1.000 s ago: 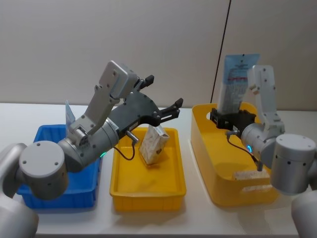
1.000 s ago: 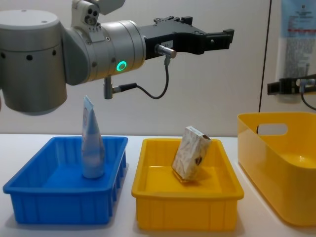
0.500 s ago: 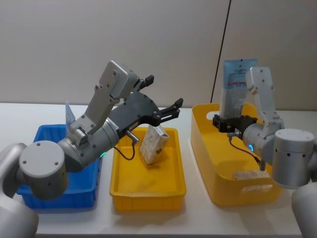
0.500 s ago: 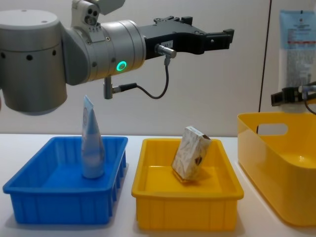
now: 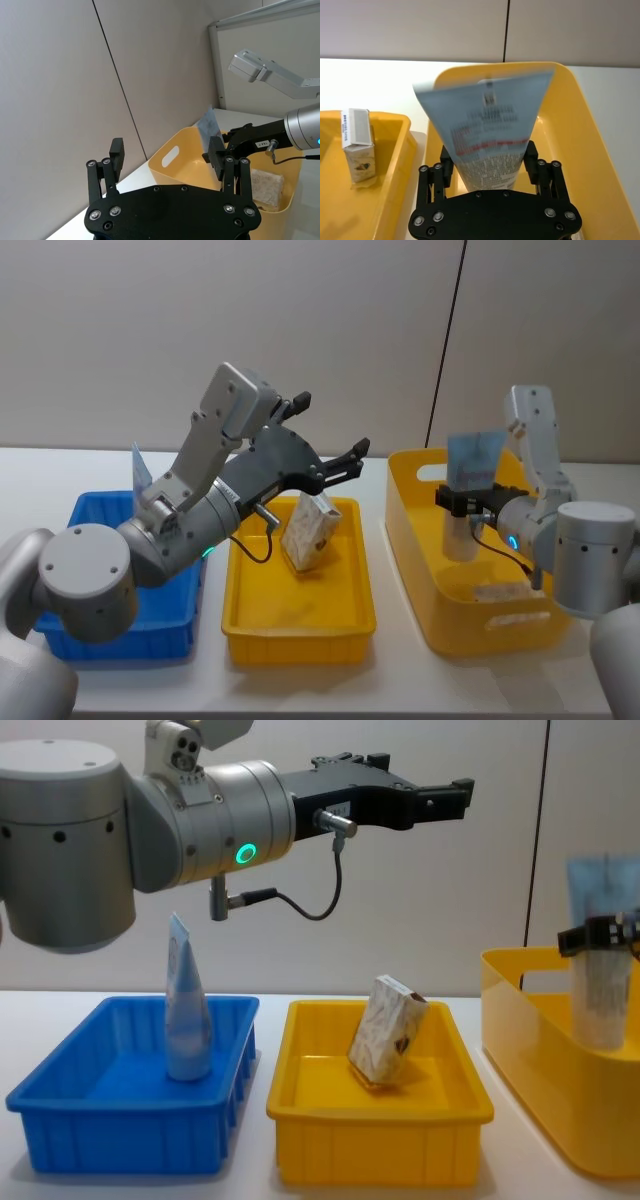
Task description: Bimanual collaborative sorting of washing and personal care products
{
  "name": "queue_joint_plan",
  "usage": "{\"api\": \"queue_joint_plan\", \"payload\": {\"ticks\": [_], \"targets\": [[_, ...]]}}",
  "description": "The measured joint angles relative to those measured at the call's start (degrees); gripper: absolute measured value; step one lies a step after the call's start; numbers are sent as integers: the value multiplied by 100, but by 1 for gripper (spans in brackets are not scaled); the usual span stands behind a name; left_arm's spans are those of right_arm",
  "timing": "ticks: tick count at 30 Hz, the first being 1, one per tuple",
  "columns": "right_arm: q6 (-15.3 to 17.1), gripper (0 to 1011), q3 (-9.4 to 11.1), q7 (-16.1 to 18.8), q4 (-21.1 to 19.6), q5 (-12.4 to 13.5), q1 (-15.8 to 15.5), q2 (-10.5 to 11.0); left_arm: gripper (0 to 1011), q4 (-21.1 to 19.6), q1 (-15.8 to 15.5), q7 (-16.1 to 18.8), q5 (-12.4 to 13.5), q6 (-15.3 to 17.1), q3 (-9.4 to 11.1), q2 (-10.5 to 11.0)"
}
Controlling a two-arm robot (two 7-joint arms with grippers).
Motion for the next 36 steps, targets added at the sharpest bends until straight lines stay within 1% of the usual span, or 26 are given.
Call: {"api": "queue_joint_plan", "payload": {"ticks": [1, 2, 3, 4, 5, 7, 9, 22, 36], "targets": [[5, 824, 8, -1, 10, 0, 2, -1, 1001, 0, 0, 0, 0, 0, 0, 0], [9, 834, 14, -1, 13, 0, 5, -1, 1001, 0, 0, 0, 0, 0, 0, 0], [21, 895, 34, -2, 30, 0, 12, -1, 1001, 0, 0, 0, 0, 0, 0, 0], [21, 895, 34, -2, 30, 0, 12, -1, 1001, 0, 0, 0, 0, 0, 0, 0], [28, 933, 50, -2, 48, 0, 17, -2, 1001, 0, 0, 0, 0, 0, 0, 0], [37, 977, 62, -1, 61, -1, 19, -3, 1001, 0, 0, 0, 0, 0, 0, 0], [48, 1004, 80, 2, 81, 0, 22, -3, 1001, 0, 0, 0, 0, 0, 0, 0], [56, 1003, 166, 76, 161, -13, 46, 6, 1001, 0, 0, 0, 0, 0, 0, 0], [-93, 1004, 253, 185, 74, -7, -10, 2, 1001, 0, 0, 0, 0, 0, 0, 0]]}}
